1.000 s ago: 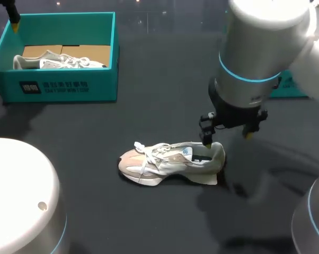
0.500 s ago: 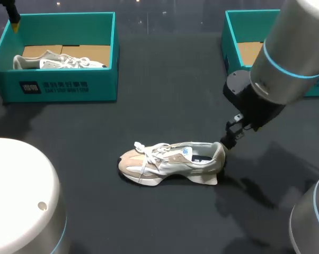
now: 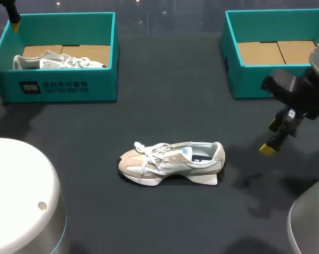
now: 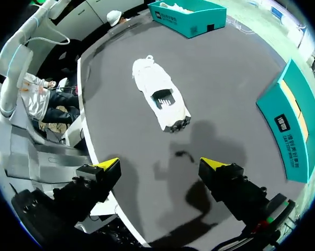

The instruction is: Take the shoe out of the shoebox, open the shoe tongue, remove and reinsert the insole, then place the shoe into the shoebox

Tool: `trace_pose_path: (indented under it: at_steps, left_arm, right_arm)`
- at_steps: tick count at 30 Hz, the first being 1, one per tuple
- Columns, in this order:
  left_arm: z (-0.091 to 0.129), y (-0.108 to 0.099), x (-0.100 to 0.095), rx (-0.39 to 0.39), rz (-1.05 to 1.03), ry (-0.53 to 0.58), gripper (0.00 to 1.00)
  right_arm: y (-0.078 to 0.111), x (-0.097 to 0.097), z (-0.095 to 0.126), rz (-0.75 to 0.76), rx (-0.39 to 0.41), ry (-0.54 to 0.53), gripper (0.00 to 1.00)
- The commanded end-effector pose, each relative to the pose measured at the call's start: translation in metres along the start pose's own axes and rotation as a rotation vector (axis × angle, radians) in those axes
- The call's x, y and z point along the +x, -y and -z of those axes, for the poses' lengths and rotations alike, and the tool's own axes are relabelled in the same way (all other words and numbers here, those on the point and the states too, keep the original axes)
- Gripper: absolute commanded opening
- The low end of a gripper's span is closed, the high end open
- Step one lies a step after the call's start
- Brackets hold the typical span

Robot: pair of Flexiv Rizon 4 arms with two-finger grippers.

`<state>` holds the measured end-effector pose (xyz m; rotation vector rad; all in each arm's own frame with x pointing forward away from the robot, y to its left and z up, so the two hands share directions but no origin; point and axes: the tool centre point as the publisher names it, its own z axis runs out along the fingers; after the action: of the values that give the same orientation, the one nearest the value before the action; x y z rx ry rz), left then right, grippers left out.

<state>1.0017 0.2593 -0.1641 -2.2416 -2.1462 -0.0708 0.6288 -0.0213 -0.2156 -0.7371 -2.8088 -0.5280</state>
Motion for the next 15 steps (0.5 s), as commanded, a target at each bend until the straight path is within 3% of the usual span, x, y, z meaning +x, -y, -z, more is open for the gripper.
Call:
trace_pose_path:
  at_steps: [1,10,15]
  left_arm:
    - [0.0,0.001,0.0,-0.001,-0.001,-0.001,1.0]
    - [0.0,0.001,0.0,-0.001,-0.001,-0.001,1.0]
    - [0.0,0.001,0.0,-0.001,-0.001,-0.001,1.0]
  right_arm:
    - [0.018,-0.004,-0.003,0.196,-0.636,-0.252,1.0]
    - [0.018,-0.004,-0.003,0.196,-0.636,-0.252,1.0]
    - [0.03,-0.023,-0.014,0.204,-0.82,-0.174,1.0]
